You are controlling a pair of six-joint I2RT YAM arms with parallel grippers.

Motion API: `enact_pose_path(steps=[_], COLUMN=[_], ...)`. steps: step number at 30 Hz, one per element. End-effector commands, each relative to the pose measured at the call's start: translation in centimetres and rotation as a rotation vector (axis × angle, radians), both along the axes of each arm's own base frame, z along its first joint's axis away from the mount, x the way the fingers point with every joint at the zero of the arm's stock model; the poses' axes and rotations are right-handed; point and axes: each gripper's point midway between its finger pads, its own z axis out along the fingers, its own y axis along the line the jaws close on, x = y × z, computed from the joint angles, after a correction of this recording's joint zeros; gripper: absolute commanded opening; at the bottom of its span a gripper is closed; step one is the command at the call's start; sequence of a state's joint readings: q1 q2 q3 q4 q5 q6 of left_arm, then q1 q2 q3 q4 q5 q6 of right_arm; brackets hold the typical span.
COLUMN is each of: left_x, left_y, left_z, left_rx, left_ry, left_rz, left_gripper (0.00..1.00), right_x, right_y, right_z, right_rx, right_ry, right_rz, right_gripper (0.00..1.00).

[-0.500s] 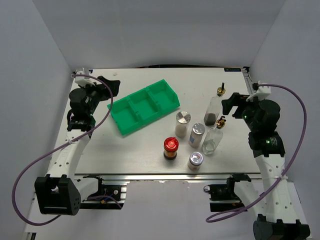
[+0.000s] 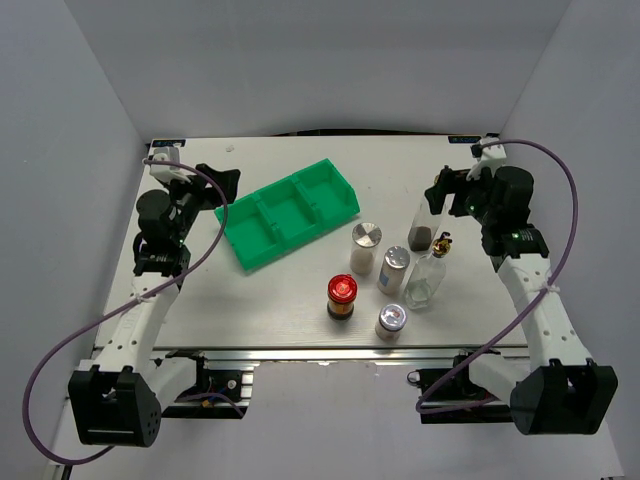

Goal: Organize the condiment bottles

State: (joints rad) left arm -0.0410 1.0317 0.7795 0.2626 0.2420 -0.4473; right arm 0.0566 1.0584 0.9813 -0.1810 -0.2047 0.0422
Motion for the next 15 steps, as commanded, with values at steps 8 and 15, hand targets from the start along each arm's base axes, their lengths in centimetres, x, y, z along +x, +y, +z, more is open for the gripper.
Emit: enact_pose_path(steps=[8, 15], left_x=[-0.9, -1.3], left_y=[0.1, 0.3], left_z=[0.9, 0.9], left_rx=[0.043, 0.049], left_ry=[-0.053, -0.066], left_rz=[0.000, 0.005], left_gripper=[0.98, 0.98], right_x=[3.7, 4.1], right_y=[0.2, 0.8], right_z=[1.7, -0.6], right_rx=[-0.121, -0.122], right_ry=[-0.229, -0.184], right_rz=[0.061, 0.103], right_gripper=[0.85, 0.79])
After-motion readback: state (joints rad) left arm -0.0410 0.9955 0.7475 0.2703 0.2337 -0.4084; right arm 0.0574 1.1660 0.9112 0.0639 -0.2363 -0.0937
